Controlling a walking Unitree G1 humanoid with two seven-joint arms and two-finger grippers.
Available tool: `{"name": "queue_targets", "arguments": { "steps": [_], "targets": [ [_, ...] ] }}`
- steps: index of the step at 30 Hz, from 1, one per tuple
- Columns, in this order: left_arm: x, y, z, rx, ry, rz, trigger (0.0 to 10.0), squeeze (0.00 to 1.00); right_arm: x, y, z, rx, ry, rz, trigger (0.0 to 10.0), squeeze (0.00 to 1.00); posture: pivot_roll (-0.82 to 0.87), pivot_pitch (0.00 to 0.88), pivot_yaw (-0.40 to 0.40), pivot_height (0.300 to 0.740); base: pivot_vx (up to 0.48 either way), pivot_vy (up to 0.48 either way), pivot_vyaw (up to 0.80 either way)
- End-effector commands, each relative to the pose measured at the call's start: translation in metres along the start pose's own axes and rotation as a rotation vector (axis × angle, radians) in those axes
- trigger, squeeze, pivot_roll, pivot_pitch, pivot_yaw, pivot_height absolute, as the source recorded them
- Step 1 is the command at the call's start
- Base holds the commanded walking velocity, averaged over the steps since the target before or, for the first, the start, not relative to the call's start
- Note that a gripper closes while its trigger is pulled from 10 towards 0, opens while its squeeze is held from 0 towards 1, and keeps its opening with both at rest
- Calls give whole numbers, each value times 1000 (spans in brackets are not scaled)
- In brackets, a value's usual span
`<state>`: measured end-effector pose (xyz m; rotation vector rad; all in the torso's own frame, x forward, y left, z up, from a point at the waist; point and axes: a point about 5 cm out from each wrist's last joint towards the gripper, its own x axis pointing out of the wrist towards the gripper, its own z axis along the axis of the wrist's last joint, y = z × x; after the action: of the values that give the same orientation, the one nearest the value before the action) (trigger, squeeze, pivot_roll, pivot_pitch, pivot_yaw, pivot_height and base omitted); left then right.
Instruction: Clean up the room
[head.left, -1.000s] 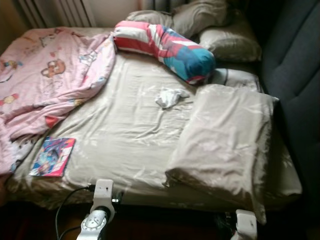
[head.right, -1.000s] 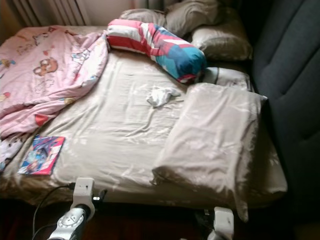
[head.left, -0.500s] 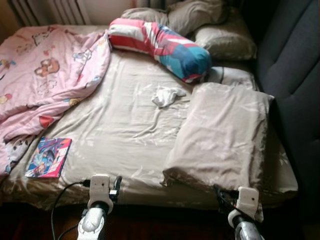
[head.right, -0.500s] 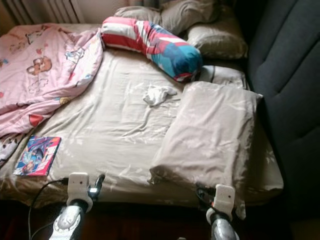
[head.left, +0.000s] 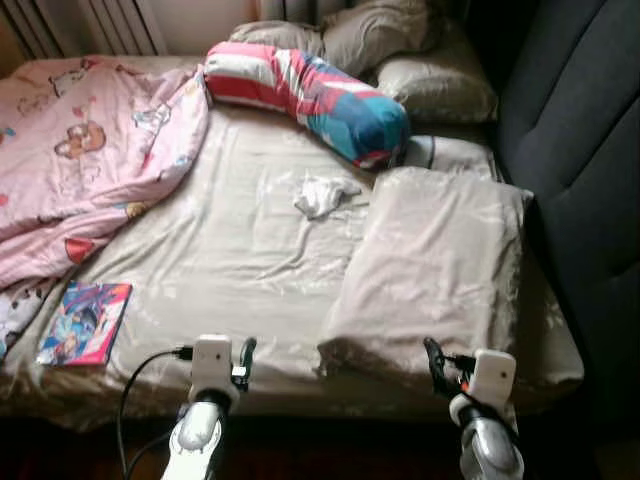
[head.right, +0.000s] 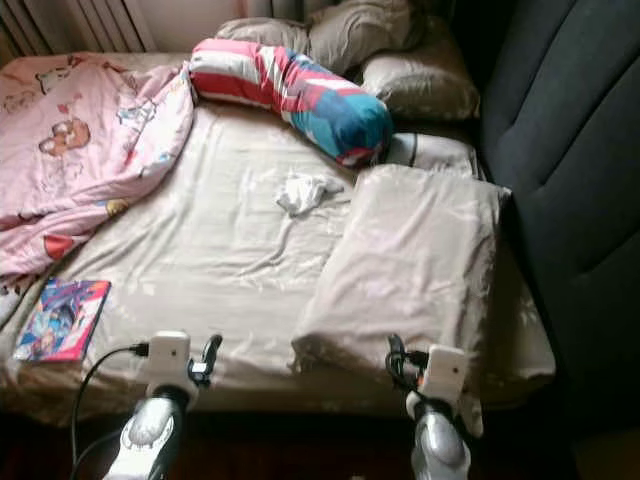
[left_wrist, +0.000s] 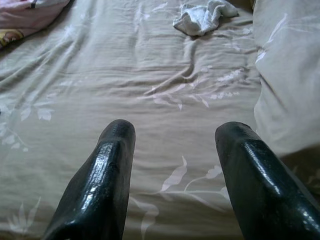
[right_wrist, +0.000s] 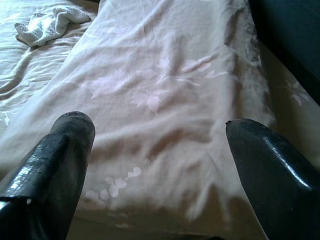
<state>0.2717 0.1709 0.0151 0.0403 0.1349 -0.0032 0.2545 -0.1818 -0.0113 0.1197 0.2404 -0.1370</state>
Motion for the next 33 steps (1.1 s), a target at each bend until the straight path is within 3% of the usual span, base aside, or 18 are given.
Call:
{"name": "queue_targets", "arguments": {
  "steps": [1,17,33],
  "targets": [
    [-5,1,-8,3,40,1,10000,0,-3,1,-4,-14,12,7,10000,0,-80,122,0,740,0,-274,0],
    [-4,7,-7,11,36,45,10000,0,0,3,-2,-41,17,25,10000,0,-78,103,-11,740,0,-268,0],
    [-1,15,-4,15,45,59,10000,0,0,-1,-7,-25,69,-1,10000,0,-85,129,-2,740,0,0,-100]
  ]
}}
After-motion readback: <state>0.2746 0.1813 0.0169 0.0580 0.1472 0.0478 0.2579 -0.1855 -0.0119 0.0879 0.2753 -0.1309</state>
